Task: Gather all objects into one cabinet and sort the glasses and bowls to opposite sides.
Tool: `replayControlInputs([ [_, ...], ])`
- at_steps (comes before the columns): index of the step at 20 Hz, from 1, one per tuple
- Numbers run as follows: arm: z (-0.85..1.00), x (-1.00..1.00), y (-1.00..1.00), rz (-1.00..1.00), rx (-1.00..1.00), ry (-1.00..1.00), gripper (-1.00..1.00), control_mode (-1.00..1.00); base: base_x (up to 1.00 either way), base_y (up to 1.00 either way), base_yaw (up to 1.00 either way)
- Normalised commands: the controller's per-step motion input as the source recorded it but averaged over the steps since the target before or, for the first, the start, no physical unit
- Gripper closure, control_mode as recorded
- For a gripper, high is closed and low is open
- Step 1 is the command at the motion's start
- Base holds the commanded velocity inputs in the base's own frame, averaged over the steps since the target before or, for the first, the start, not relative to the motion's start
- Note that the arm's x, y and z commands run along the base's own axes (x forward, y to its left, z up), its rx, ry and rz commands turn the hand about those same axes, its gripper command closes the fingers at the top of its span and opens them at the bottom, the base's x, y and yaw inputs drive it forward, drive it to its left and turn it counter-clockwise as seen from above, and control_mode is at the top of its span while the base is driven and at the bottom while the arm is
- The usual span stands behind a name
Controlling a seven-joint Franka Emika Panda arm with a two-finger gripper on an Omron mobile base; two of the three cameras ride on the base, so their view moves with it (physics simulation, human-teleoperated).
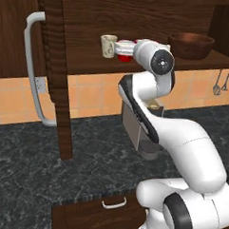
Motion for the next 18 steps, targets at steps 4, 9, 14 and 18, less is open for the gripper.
replayControlInputs([
  [4,0.35,-0.92,-0.02,-0.01,0.16,0.07,-1.0,-1.0,0.0,0.0,0.0],
  [9,0.14,-1.0,-0.25,0.0,0.14,0.01,-1.0,-1.0,0.0,0.0,0.0],
  [14,0.09,-1.0,-0.41,0.0,0.15,-0.01,-1.0,-1.0,0.0,0.0,0.0],
  [18,0.32,-1.0,-0.21,0.0,0.17,0.0,-1.0,-1.0,0.0,0.0,0.0],
])
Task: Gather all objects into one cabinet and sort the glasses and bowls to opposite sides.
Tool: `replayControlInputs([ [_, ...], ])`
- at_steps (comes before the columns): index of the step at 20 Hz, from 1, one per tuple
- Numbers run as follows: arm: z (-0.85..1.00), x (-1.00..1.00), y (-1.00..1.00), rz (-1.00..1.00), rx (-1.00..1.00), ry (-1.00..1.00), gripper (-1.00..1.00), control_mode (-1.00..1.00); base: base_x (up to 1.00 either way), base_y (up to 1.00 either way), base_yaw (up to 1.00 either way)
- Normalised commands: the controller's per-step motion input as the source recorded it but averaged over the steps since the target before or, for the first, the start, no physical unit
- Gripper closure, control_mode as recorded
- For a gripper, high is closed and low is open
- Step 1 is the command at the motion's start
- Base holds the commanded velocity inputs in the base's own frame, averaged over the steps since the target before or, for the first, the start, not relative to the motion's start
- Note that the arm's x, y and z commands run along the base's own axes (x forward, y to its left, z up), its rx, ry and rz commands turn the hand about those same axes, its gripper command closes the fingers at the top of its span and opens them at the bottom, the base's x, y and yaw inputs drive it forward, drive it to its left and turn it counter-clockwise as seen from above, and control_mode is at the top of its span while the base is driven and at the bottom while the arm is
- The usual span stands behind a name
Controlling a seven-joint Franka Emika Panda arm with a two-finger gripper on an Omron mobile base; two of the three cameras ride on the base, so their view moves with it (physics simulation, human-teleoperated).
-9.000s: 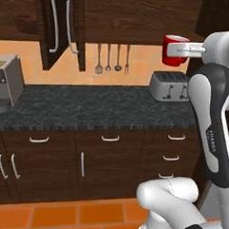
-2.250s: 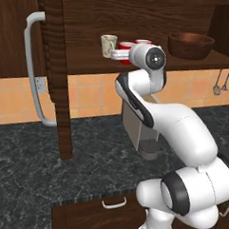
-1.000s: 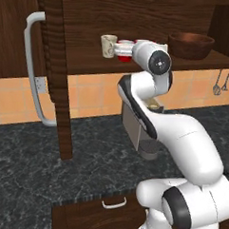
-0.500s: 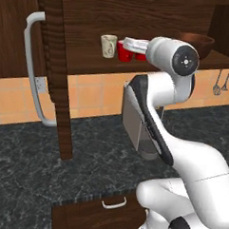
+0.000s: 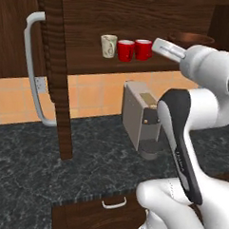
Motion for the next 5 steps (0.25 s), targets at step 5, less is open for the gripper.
replayControlInputs([
  [5,0.36,-1.0,-0.02,0.0,0.11,0.0,-1.0,-1.0,0.0,0.0,0.0],
])
